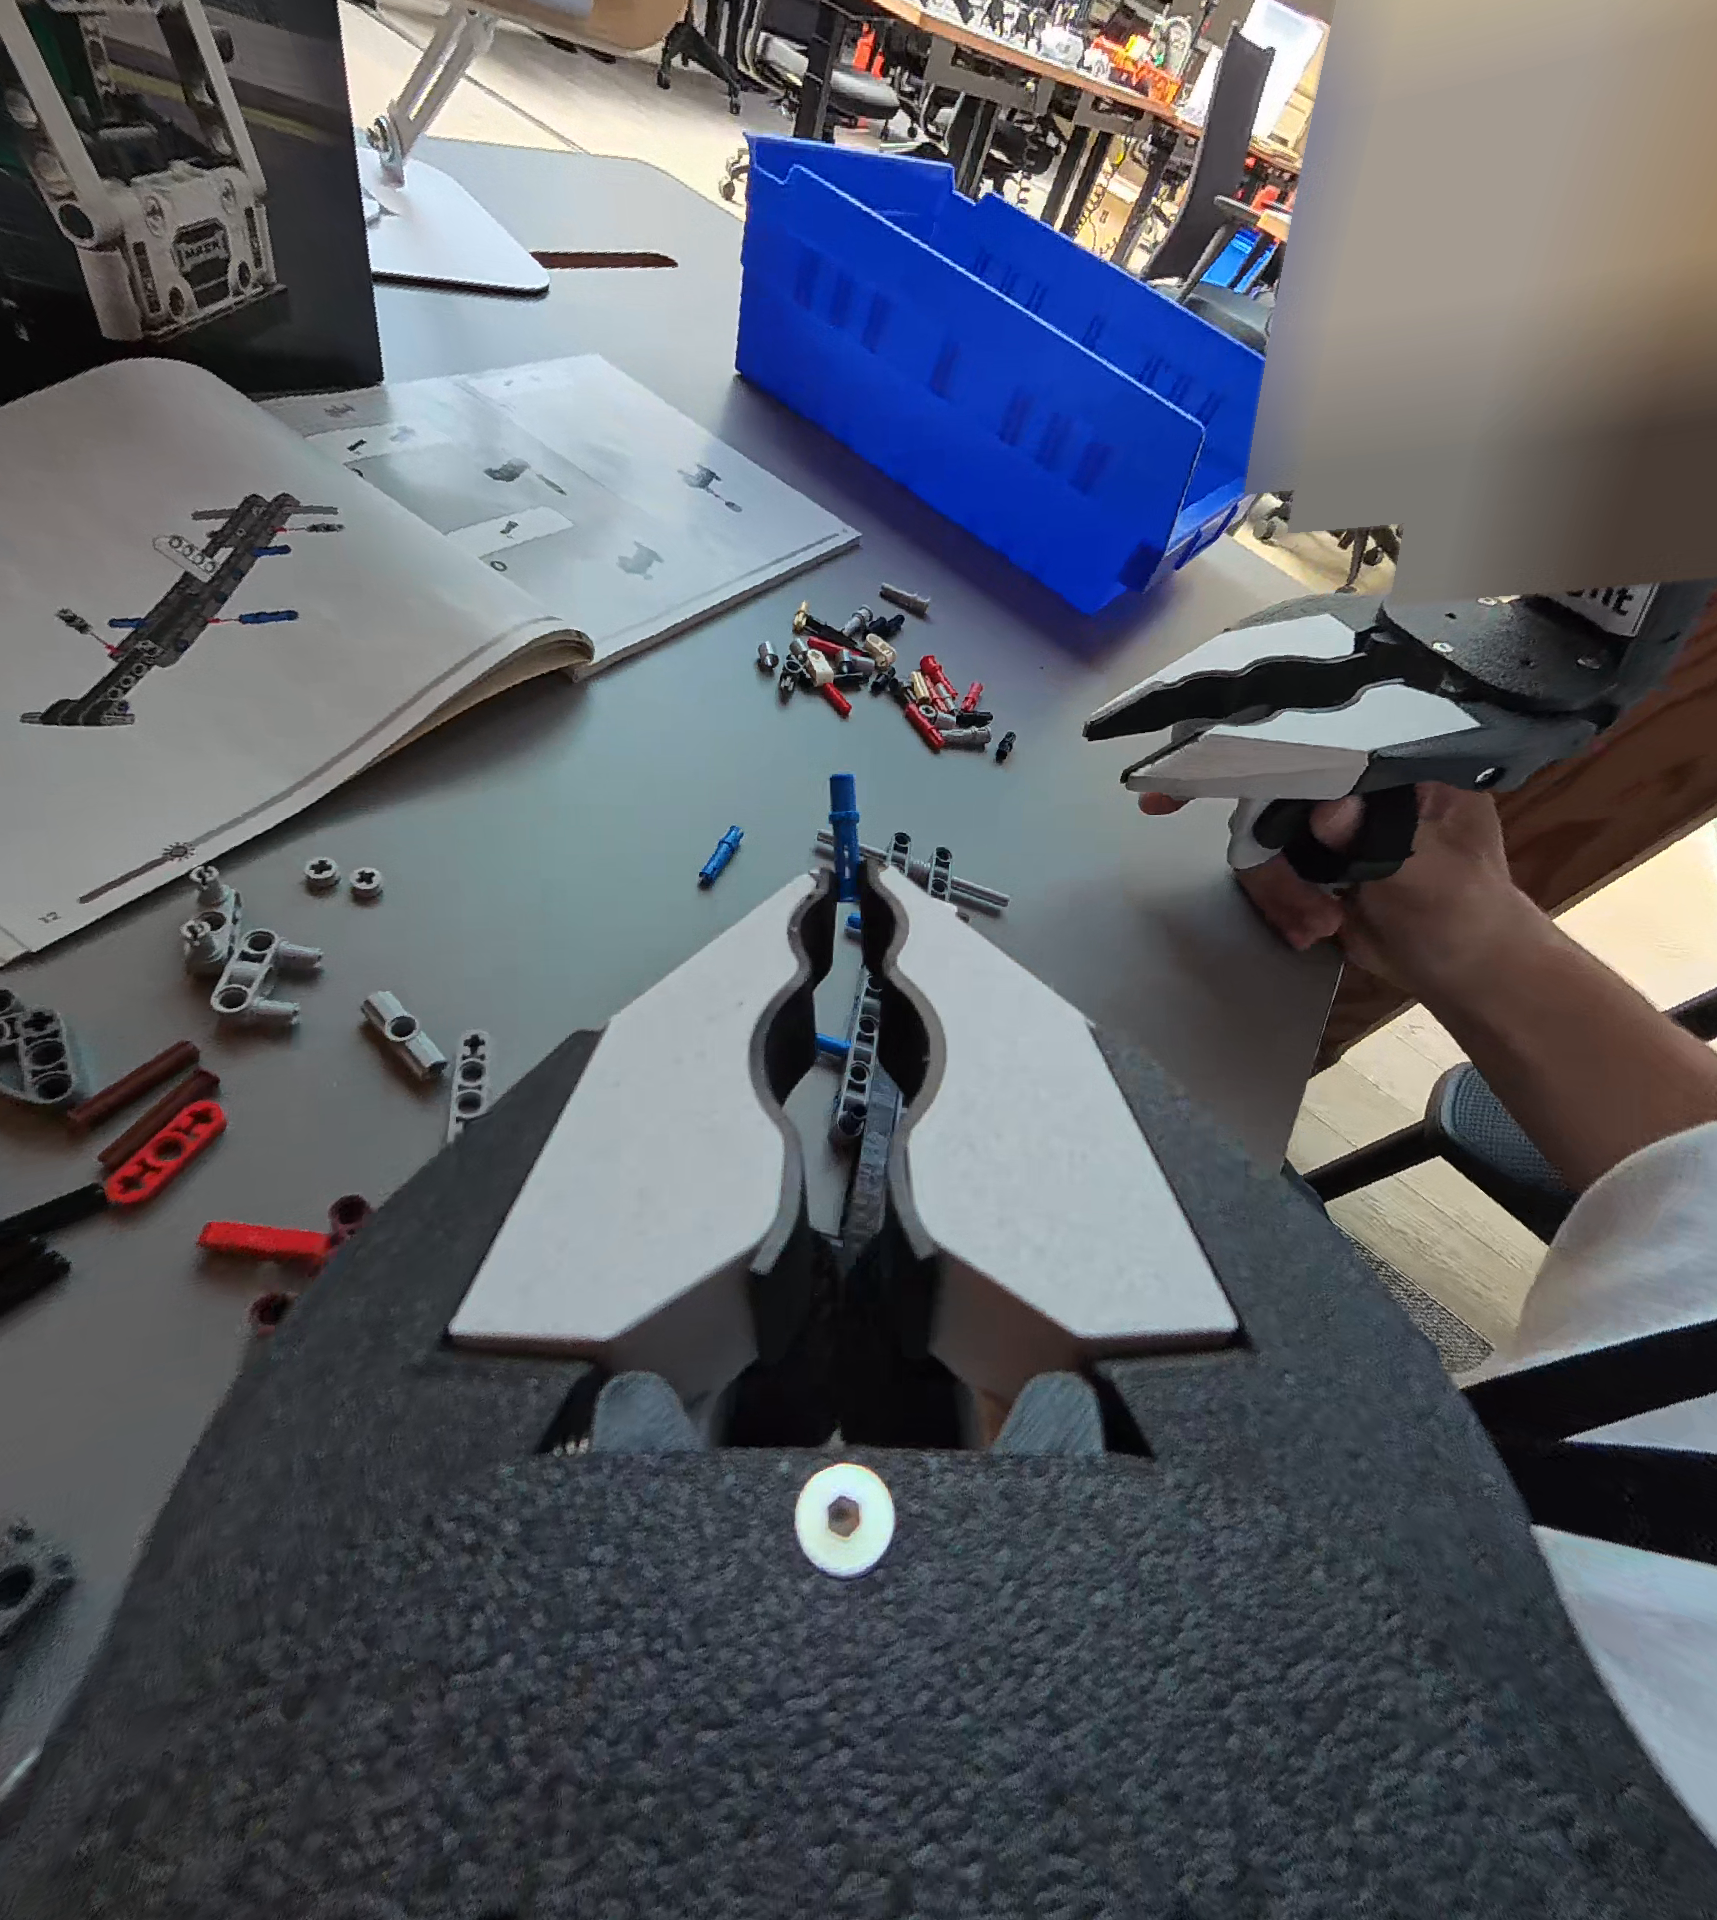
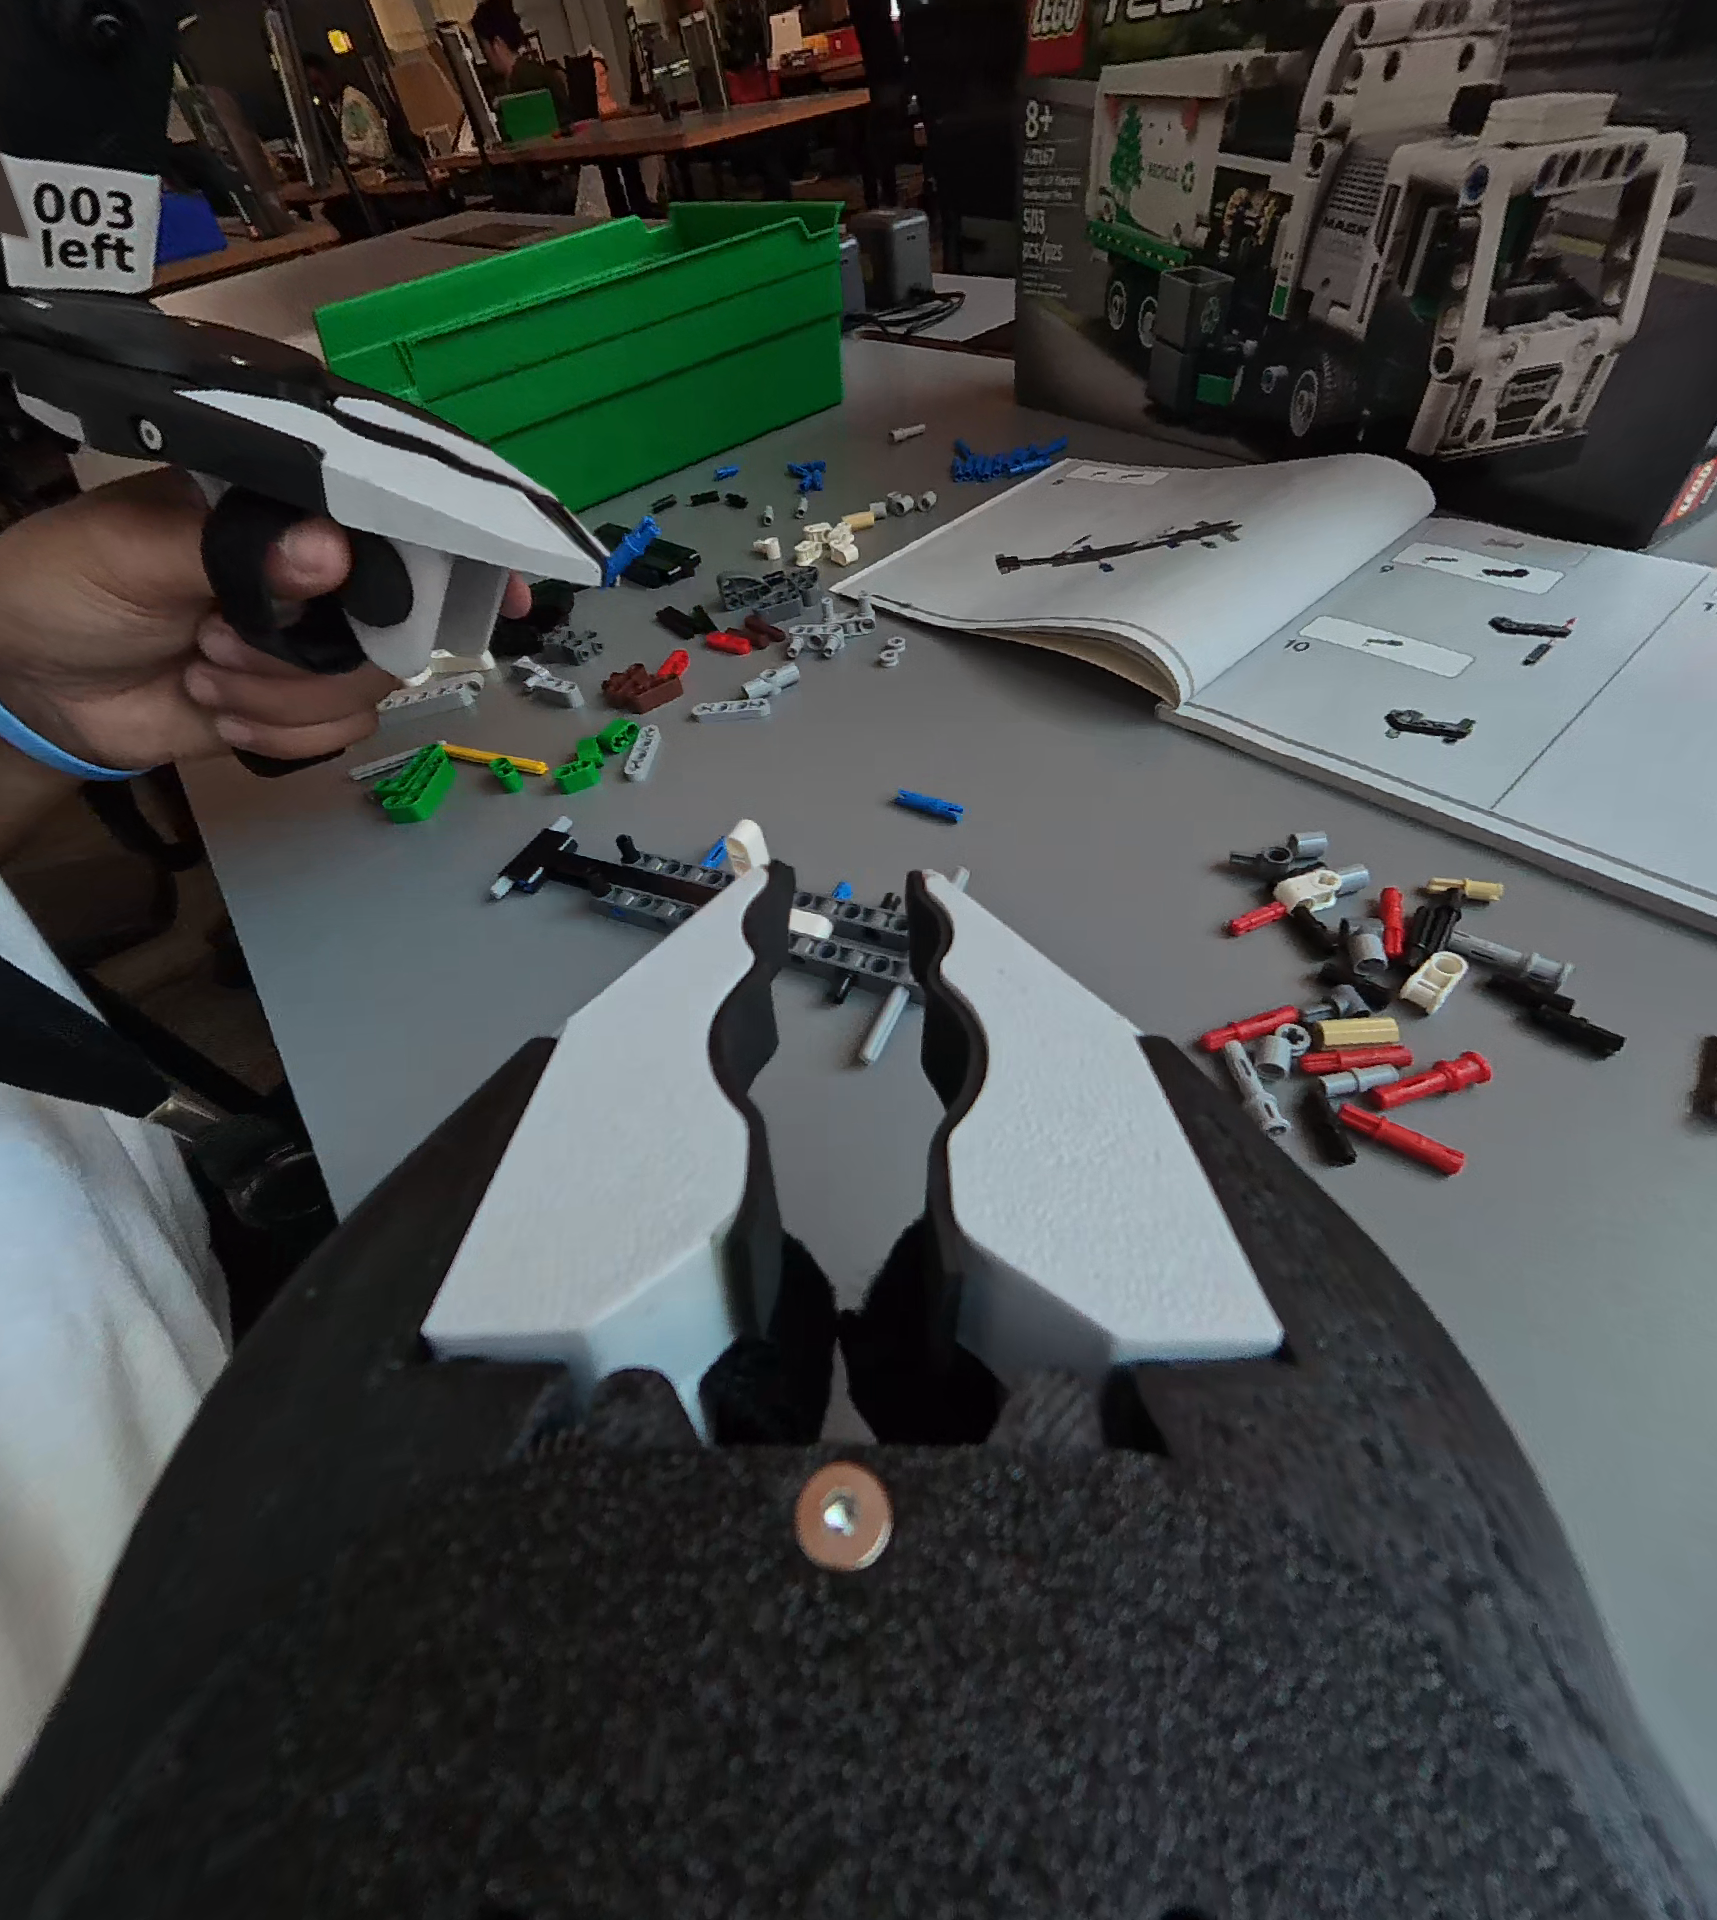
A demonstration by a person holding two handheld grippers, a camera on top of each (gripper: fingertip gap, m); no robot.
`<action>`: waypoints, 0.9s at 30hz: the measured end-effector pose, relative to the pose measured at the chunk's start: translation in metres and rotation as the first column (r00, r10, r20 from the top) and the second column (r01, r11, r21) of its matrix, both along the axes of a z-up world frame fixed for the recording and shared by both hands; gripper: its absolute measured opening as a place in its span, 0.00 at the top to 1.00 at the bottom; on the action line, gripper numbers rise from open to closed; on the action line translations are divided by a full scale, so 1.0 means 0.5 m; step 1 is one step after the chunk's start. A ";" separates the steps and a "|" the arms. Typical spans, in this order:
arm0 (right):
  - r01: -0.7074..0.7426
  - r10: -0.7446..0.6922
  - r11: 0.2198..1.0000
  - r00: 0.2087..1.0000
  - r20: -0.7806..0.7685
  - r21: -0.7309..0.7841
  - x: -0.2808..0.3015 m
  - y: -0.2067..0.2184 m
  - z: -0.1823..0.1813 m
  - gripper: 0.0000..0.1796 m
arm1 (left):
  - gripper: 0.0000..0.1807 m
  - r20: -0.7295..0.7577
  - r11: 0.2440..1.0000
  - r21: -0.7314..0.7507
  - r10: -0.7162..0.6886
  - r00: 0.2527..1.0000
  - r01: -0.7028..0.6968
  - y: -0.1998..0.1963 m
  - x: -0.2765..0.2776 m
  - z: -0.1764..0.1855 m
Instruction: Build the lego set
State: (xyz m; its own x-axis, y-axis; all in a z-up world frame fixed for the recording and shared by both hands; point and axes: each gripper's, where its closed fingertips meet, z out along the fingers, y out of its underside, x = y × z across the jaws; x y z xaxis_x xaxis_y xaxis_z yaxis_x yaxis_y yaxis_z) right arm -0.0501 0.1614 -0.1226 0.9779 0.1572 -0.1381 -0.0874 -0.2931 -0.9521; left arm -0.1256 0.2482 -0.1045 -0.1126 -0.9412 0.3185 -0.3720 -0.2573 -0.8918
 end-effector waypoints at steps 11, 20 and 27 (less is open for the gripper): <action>0.097 -0.164 0.970 0.938 0.304 0.223 -0.171 0.049 0.055 0.84 | 0.98 0.114 0.794 -0.601 -0.024 0.993 0.088 -0.125 -0.020 0.061; 0.063 -0.165 0.962 0.911 0.379 0.267 -0.199 0.019 0.074 0.82 | 0.99 0.130 0.645 -0.745 -0.112 0.985 0.171 -0.184 -0.038 0.057; 0.046 -0.146 0.967 0.906 0.398 0.251 -0.196 0.005 0.070 0.85 | 0.99 0.119 0.641 -0.739 -0.179 0.977 0.207 -0.206 -0.038 0.045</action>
